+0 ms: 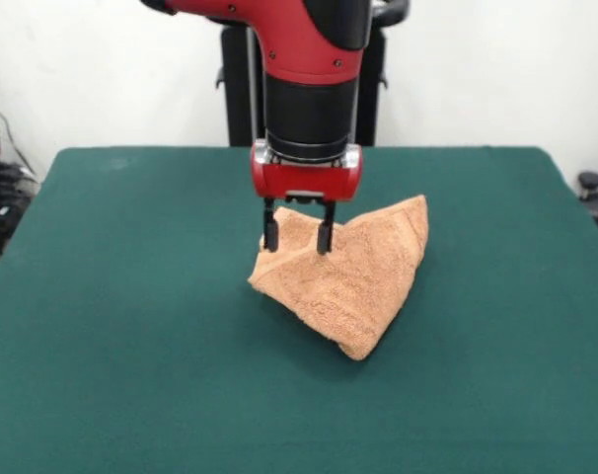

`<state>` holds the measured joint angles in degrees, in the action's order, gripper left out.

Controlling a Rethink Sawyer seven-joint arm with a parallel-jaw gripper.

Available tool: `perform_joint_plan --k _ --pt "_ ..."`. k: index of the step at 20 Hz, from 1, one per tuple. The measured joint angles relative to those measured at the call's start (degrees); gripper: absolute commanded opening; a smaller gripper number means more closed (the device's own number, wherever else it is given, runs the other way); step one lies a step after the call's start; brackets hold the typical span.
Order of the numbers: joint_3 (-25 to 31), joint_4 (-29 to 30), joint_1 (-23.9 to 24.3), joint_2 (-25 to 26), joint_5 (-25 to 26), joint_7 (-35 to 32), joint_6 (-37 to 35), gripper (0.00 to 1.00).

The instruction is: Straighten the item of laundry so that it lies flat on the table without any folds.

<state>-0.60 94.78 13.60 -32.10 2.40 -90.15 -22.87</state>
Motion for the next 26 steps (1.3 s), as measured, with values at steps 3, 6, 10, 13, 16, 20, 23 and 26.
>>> perform_joint_plan --k 3,6,10,13,16,20,23,26 --pt "0.00 0.07 0.00 0.04 0.01 0.00 1.33 1.00" --pt "0.00 0.14 -0.02 0.15 -0.01 0.00 3.75 1.00" --pt "0.00 0.18 -0.27 1.06 -0.02 0.00 8.38 1.00" --pt "0.00 0.25 -0.77 1.89 -0.04 0.00 10.72 1.00" --pt "0.01 0.42 -1.39 2.52 -0.05 0.00 11.86 1.00" --pt "0.01 1.15 -2.30 2.62 -0.12 0.00 12.30 1.00" --pt "0.01 1.42 -2.65 2.62 -0.14 0.00 12.57 1.00" --pt "0.00 1.48 -2.76 2.61 -0.16 0.00 13.05 1.00"
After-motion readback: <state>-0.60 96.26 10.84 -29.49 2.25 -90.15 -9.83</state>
